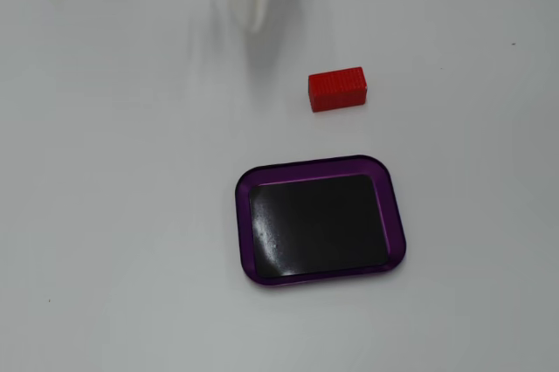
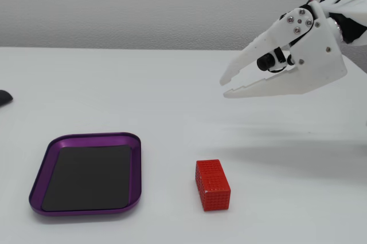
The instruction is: Remove the cube from the box.
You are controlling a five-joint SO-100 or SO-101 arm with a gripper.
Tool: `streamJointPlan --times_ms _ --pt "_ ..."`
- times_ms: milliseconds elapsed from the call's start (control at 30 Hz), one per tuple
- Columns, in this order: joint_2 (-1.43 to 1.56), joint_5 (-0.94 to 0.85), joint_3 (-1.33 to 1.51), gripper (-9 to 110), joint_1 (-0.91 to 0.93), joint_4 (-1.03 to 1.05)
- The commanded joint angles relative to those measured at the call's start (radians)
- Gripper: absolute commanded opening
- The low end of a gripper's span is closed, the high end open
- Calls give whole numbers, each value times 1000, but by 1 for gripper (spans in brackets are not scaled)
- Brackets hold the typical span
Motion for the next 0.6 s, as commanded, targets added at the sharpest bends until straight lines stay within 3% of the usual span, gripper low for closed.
streamJointPlan --times_ms 0,567 --pt "17 20 5 0 -5 -23" --pt "18 26 5 0 -2 -21"
